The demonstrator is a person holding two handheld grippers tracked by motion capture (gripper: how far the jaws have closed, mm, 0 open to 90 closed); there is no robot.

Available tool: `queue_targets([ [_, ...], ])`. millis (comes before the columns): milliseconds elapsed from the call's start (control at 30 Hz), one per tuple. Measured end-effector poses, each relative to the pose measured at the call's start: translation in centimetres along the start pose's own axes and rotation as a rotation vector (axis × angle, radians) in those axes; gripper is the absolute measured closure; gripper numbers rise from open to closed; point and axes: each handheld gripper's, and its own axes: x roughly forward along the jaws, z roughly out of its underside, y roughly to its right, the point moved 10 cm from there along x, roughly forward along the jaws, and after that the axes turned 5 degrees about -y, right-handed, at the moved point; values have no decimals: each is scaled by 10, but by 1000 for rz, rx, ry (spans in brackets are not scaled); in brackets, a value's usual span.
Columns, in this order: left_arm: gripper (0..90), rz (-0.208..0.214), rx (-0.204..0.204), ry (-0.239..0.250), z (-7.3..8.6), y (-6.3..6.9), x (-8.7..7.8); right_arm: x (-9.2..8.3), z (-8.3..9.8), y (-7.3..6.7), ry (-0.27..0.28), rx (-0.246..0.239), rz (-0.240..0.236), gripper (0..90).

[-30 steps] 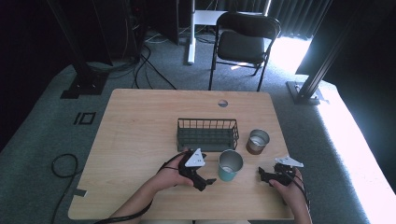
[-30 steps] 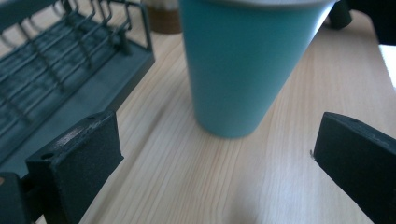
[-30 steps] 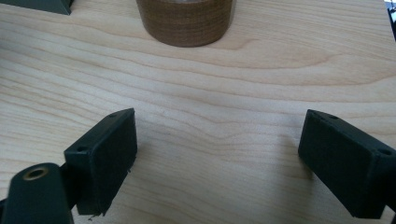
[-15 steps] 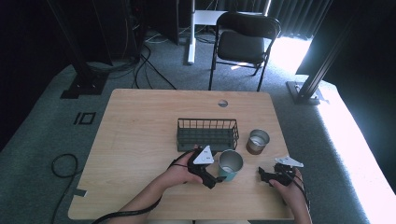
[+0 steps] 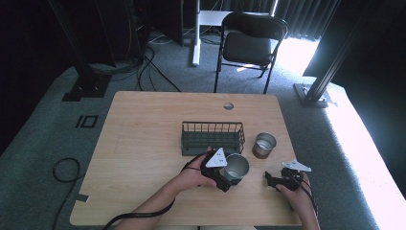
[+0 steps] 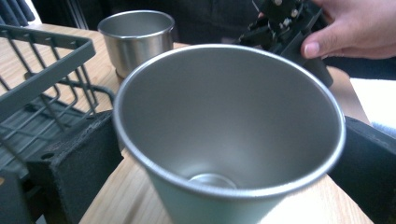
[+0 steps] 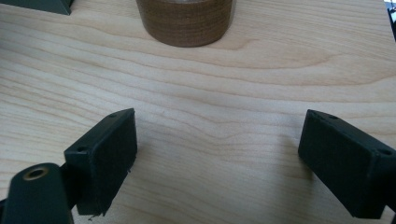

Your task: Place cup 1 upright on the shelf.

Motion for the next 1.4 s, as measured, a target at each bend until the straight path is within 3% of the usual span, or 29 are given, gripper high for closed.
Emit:
queue_targets([
  [233,14,-9,-20,44,-4,-2,7,0,0,0,0,0,0,112],
  [500,104,-30,-19,53,-8,-3,12,0,0,0,0,0,0,112],
  [667,110,-28,-30,52,-8,-5,12,0,0,0,0,0,0,112],
  [800,133,-13,-45,54,-9,-5,9,0,0,0,0,0,0,112],
  [1400,133,-22,-35,118,-33,-6,-19,0,0,0,2,0,1,113],
])
